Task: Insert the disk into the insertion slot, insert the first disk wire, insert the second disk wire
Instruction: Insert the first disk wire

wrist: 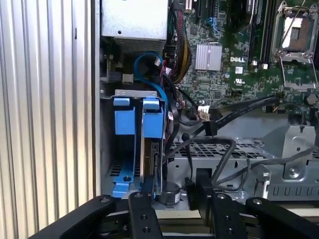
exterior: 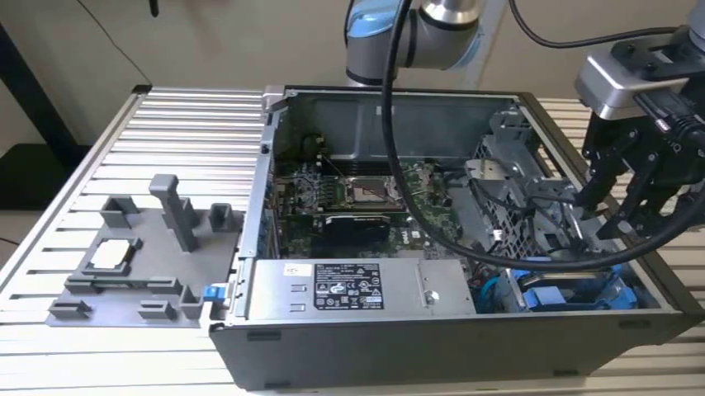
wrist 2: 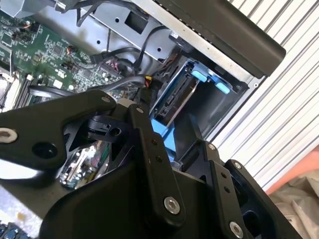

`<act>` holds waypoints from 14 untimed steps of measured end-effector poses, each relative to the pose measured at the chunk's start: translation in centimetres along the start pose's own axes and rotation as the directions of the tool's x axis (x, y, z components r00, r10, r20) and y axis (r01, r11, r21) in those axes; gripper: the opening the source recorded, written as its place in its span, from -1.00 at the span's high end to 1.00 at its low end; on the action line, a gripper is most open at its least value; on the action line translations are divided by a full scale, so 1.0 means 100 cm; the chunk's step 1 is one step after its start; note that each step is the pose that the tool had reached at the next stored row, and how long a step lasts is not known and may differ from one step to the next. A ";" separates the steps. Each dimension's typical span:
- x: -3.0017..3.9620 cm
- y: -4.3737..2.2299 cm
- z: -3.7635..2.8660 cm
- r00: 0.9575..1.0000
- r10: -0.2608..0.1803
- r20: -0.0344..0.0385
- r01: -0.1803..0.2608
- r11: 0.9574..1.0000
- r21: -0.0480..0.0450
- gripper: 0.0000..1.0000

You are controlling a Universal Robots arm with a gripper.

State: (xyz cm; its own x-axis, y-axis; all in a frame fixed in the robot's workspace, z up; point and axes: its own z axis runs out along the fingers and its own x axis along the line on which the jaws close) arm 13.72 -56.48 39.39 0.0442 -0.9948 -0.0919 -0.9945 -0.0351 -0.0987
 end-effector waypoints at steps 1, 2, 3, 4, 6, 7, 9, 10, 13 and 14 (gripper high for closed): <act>-0.0001 -0.0001 0.0002 1.000 -0.003 0.004 0.003 1.000 0.000 0.07; -0.0002 -0.0003 0.0005 1.000 -0.006 0.008 0.006 1.000 0.000 0.07; -0.0003 -0.0003 0.0008 1.000 -0.009 0.013 0.009 1.000 0.000 0.07; -0.0005 -0.0004 0.0011 1.000 -0.012 0.017 0.012 1.000 0.000 0.07; -0.0008 -0.0004 0.0021 1.000 -0.018 0.024 0.018 1.000 0.000 0.07; -0.0010 -0.0006 0.0026 0.999 -0.022 0.026 0.022 1.000 0.000 0.07; -0.0011 -0.0012 0.0035 0.999 -0.029 0.028 0.029 1.000 0.000 0.07; -0.0011 -0.0016 0.0039 0.999 -0.032 0.030 0.032 0.999 0.000 0.07; -0.0011 -0.0036 0.0048 0.998 -0.043 0.037 0.043 0.999 -0.001 0.07; -0.0010 -0.0046 0.0050 0.998 -0.046 0.040 0.046 0.999 -0.001 0.07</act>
State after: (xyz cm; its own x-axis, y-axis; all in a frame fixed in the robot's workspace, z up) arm 14.21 -56.31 38.95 0.0934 -0.9875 -0.1267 -0.9915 -0.0807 -0.1019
